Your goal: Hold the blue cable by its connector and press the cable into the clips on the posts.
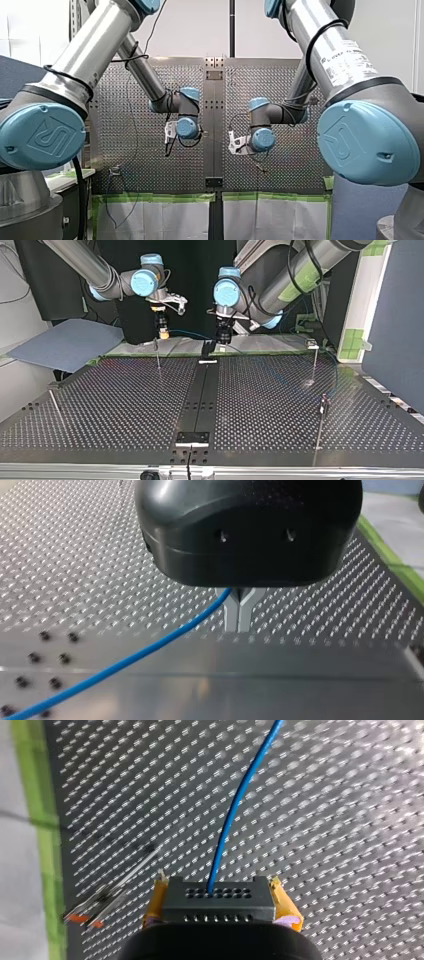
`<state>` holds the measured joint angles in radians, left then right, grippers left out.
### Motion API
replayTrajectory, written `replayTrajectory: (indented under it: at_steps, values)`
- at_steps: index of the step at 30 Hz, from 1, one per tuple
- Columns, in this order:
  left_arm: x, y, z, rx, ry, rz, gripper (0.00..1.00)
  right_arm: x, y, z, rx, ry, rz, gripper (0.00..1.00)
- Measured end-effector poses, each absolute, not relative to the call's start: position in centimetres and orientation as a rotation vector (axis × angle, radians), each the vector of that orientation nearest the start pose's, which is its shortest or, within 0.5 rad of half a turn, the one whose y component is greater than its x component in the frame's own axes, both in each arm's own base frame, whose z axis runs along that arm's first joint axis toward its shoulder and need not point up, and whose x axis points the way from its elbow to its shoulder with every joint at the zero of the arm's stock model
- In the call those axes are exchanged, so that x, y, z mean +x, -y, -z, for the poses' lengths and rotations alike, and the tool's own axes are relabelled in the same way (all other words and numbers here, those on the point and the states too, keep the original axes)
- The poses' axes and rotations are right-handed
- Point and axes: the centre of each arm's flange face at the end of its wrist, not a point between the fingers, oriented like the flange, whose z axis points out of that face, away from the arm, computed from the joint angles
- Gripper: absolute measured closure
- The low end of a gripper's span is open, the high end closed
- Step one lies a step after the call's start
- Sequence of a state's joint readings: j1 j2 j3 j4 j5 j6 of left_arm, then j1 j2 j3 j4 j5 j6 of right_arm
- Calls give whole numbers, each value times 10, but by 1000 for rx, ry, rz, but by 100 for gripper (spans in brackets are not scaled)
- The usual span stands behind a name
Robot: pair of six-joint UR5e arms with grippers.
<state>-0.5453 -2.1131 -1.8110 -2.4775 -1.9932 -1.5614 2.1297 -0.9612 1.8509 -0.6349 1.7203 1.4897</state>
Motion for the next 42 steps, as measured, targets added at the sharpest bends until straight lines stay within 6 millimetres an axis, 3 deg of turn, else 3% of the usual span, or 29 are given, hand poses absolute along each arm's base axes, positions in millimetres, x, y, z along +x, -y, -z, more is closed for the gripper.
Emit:
replayTrajectory:
  at_steps: [10,15,21,25,32,42]
  values:
    - [428,403,-103,170,-1674,103,100,364,404,-63,1729,1050,-1219,100]
    - [420,415,-94,178,-1664,133,100,358,406,-61,1706,1054,-1218,100]
    - [415,430,-81,178,-1668,174,100,346,420,-57,1665,1064,-1218,100]
    - [413,443,-71,170,-1662,205,100,342,427,-43,1656,1063,-1233,100]
    - [407,467,-74,155,-1631,254,100,340,439,-22,1641,1051,-1261,100]
    - [394,506,-48,175,-1653,287,100,330,459,-21,1577,1007,-1292,100]
